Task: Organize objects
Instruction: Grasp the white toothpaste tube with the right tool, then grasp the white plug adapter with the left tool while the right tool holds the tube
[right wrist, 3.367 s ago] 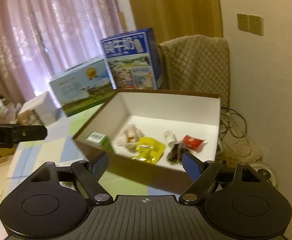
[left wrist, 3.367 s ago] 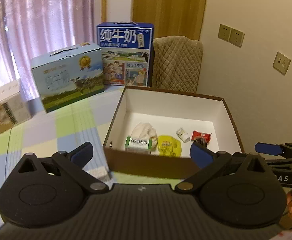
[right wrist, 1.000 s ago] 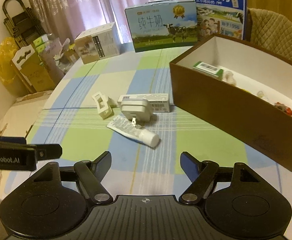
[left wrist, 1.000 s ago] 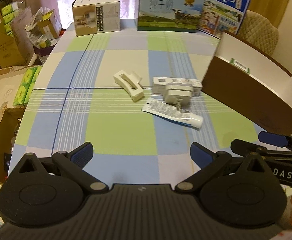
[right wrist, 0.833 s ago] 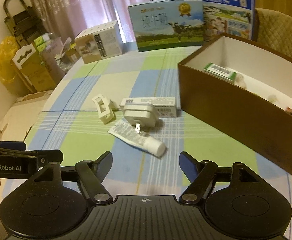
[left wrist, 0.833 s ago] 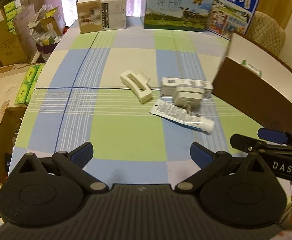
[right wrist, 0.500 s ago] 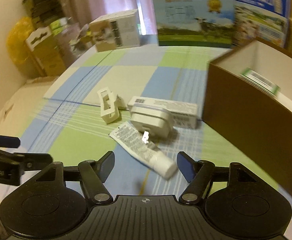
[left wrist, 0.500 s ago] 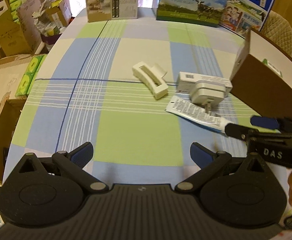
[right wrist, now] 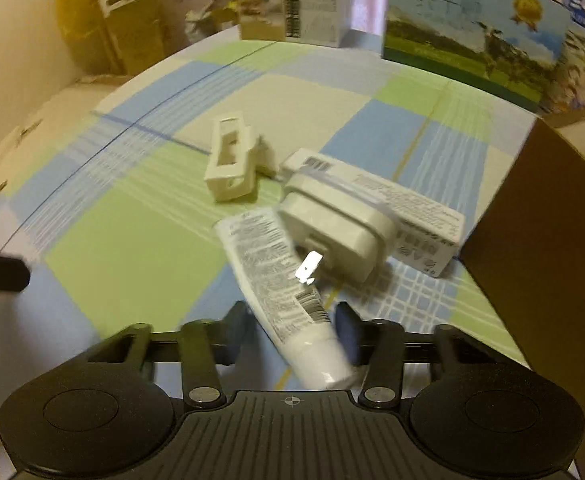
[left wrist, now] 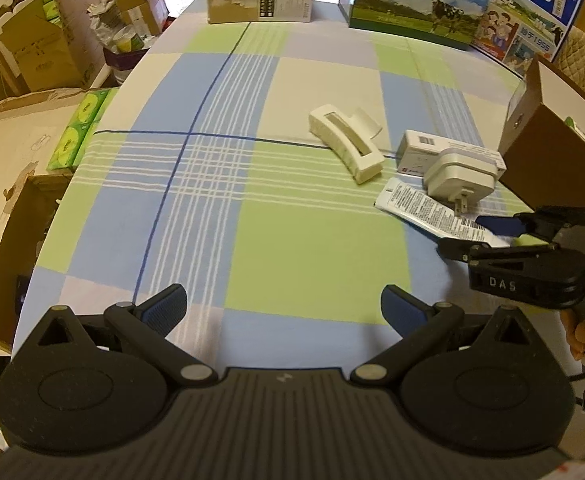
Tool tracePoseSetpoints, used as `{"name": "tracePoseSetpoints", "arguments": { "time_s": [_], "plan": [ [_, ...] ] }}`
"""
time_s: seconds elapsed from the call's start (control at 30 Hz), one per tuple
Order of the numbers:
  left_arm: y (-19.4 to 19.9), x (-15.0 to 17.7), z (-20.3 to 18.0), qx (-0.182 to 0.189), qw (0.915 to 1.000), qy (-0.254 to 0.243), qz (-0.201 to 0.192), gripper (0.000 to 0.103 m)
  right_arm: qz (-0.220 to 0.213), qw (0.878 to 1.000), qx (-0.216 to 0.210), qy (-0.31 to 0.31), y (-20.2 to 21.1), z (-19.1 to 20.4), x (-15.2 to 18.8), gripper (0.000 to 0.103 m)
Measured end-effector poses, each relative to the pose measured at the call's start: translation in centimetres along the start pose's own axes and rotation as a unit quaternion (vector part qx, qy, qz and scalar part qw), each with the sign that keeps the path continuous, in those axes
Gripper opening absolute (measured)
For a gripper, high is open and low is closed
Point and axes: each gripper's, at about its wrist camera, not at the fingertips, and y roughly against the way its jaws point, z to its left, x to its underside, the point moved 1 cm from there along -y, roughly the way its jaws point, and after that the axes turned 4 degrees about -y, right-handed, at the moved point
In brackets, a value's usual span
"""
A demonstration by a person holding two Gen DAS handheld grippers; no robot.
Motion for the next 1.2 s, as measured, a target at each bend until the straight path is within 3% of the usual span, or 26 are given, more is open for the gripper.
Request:
{"name": "tracePoseSetpoints", "arguments": {
  "time_s": [0.07,0.23,0.5,0.73,0.9,1.07,1.2],
  "plan": [
    [-0.1,0.1,0.3,-0.001,1.0,0.003,0.002,0.102,-0.006,1.0,-0.006,0.016,0.4,0.6,0.5,0.033],
    [-0.3,0.6,0.6,-0.003,0.9999,0.01,0.008,0.102,-0.014,0.999,-0.018,0.047,1.6,2.6,2.9,0.032],
    [-0.4,1.6,0.9,-0.002,0.9998,0.011,0.017,0.102,0.006,0.999,-0.017,0.028,3.1,4.9,4.9,0.036],
    [0.1,1.7,0.9,-0.005,0.9998,0.013,0.011,0.102,0.004,1.0,-0.018,-0.006,2.6,4.7,3.9,0.042],
    [0.2,1.5,0.7,-0.006,0.9998,0.014,0.009,0.102,0.0,1.0,-0.011,-0.008,3.0,4.8,4.2,0.036],
    [-0.1,1.5,-0.3,0.007,0.9999,0.007,0.008,0.102,0.003,1.0,-0.01,-0.001,4.3,4.4,6.0,0.035],
    [-0.7,1.5,-1.8,0.03,0.9995,-0.001,0.008,0.102,0.006,0.999,0.01,-0.032,6.5,2.2,8.6,0.035]
  ]
}}
